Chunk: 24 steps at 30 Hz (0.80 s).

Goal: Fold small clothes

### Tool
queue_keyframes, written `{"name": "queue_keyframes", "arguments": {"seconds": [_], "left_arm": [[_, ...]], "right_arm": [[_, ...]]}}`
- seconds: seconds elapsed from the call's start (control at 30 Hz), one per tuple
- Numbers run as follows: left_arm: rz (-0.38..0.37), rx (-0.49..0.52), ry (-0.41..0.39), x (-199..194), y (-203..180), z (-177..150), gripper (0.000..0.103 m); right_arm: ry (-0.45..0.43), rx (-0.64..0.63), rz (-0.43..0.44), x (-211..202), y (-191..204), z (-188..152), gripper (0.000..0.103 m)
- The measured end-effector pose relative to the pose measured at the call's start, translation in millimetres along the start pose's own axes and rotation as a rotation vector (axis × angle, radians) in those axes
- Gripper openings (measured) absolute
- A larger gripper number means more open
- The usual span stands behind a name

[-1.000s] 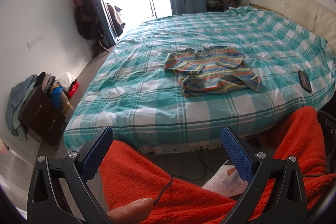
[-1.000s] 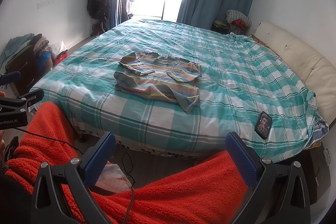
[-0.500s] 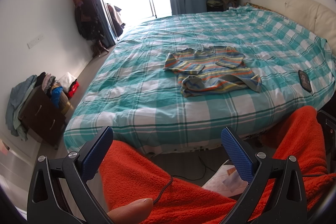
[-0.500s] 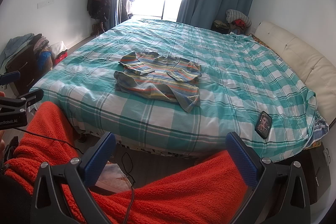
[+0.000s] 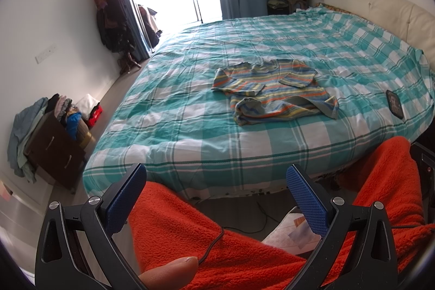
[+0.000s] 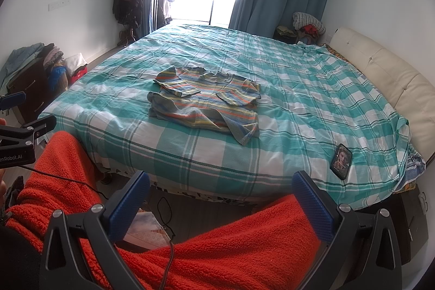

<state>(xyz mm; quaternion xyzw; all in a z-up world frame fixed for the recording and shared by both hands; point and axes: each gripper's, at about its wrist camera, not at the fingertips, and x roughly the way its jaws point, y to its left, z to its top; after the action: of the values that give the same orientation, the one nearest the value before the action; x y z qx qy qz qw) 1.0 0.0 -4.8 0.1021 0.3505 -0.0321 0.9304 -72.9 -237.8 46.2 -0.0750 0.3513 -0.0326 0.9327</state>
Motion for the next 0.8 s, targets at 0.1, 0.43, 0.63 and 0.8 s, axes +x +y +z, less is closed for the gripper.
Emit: {"name": "queue_keyframes", "arguments": {"seconds": [0.1, 0.43, 0.63, 0.8], "left_arm": [[0.0, 0.001, 0.001, -0.1, 0.2, 0.1, 0.103], [0.001, 0.002, 0.001, -0.1, 0.2, 0.2, 0.103], [0.001, 0.002, 0.002, 0.5, -0.4, 0.3, 0.103], [0.002, 0.003, 0.002, 0.2, -0.3, 0.2, 0.103]], "right_arm": [[-0.001, 0.0, 0.0, 0.1, 0.0, -0.3, 0.103], [0.0, 0.0, -0.001, 0.3, -2.8, 1.3, 0.103], [0.001, 0.001, -0.001, 0.3, -3.8, 1.8, 0.103], [0.001, 0.0, -0.001, 0.2, -4.6, 2.2, 0.103]]}}
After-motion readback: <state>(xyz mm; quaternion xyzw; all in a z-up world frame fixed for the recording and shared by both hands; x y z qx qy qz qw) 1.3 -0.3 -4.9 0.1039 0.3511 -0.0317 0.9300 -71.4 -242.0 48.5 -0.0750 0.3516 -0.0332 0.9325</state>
